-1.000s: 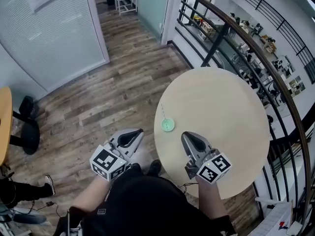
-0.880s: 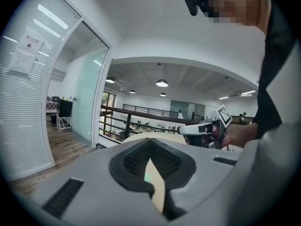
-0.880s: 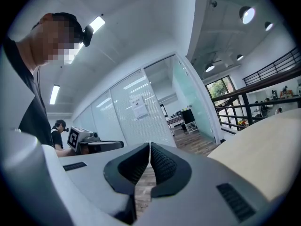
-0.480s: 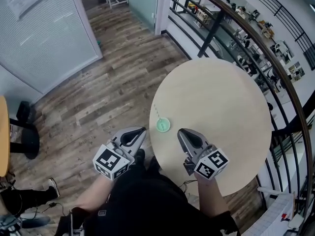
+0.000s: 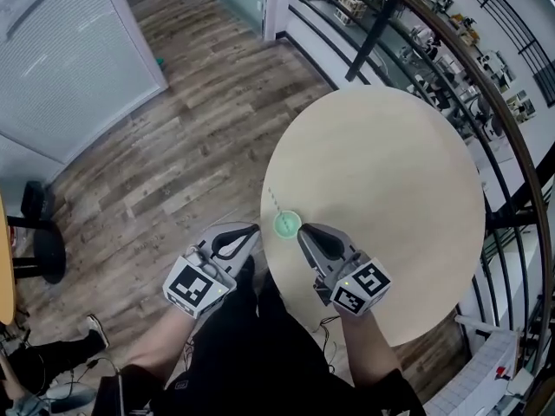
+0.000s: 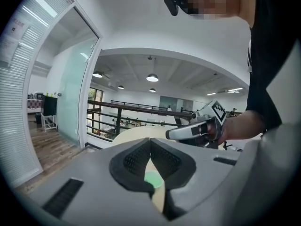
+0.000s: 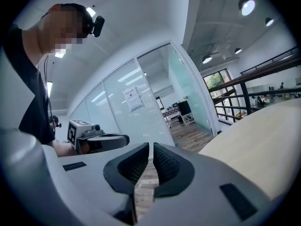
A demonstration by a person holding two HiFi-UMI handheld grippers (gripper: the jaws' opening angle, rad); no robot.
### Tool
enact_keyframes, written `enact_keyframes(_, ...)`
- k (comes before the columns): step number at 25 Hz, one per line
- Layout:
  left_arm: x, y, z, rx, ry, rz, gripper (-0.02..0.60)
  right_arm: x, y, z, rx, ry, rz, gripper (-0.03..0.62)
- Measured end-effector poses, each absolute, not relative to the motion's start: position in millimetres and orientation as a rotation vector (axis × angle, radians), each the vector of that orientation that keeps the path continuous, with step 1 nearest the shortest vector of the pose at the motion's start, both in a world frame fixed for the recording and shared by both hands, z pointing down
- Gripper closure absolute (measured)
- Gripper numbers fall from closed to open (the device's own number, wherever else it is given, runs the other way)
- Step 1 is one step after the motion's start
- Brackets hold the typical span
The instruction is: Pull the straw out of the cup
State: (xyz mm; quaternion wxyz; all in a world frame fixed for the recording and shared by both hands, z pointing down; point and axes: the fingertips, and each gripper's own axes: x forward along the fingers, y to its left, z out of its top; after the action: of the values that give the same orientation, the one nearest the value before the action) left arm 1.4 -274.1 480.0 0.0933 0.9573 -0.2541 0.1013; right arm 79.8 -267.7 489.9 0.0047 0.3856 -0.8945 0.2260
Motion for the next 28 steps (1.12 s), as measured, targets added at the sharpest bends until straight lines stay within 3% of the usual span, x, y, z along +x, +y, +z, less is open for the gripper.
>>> enact_keyframes(12,23.0,-300.3,552.1,2.774,-0.728,0.335,0.574,73.9,-303.7,563.5,1.137,-2.737,0.732,0.565)
enact_keyframes(15,24.1,-308.1,562.6,2.755,-0.748,0.332,0.574,67.7,-311.2,581.5,1.080,-2.711,0.734,0.488)
enact_keyframes(28,12.6,-319.0,597.3,2.695,-0.779,0.322,0.574,46.6,-317.4,634.4,0.931,-2.543,0.595,0.462)
